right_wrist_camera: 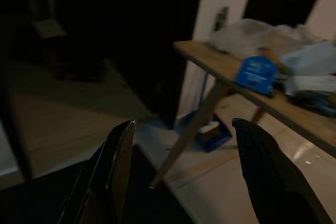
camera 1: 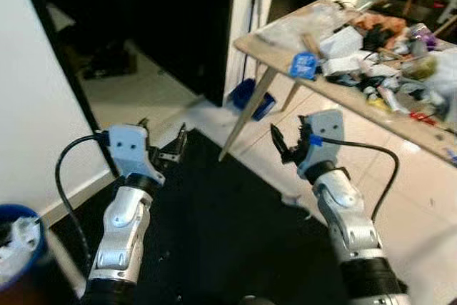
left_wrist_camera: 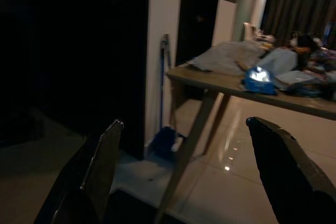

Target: Picking trash to rubbish bin

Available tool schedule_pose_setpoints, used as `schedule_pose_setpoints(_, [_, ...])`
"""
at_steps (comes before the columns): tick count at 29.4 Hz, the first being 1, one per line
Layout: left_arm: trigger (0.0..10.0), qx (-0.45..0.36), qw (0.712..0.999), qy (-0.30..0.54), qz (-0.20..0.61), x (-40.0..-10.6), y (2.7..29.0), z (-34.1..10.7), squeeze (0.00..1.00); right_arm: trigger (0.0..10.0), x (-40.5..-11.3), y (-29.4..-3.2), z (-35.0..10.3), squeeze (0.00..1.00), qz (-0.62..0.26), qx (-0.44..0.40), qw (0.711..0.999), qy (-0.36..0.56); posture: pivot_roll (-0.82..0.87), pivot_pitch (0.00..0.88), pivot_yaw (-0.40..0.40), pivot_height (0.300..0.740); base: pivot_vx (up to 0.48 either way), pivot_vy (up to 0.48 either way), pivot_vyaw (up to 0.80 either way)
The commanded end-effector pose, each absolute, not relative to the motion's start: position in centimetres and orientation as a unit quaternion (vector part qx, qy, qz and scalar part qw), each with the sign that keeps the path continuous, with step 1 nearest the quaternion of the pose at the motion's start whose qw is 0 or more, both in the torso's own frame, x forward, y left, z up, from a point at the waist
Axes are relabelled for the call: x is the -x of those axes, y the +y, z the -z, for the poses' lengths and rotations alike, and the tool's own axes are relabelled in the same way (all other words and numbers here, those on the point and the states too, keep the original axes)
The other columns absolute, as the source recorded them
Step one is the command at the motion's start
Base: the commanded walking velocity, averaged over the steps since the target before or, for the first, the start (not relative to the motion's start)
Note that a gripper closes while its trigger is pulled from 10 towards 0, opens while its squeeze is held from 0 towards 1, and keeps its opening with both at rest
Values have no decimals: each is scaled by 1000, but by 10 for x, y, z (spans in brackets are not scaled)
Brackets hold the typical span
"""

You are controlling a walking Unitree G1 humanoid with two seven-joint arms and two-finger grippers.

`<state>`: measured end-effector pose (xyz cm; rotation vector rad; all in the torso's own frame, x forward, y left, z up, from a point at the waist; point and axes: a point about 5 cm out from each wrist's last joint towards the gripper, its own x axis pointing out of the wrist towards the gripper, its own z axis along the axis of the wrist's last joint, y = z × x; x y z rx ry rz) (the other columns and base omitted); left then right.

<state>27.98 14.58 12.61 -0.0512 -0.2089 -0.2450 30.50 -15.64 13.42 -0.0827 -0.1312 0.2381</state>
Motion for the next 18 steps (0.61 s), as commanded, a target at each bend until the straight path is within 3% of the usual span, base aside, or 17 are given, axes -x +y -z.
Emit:
schedule_pose_setpoints(1, [10000,24,988,-93,119,-279,147,-120,0,10000,-304,-156,-130,0,-117,36,991,-60,-14,0,-20,740,0,0,-763])
schedule_pose_setpoints(18, [10000,20,988,-94,119,-280,148,-120,0,10000,-305,-156,-129,0,-116,33,991,-61,-10,0,-18,740,0,0,-765])
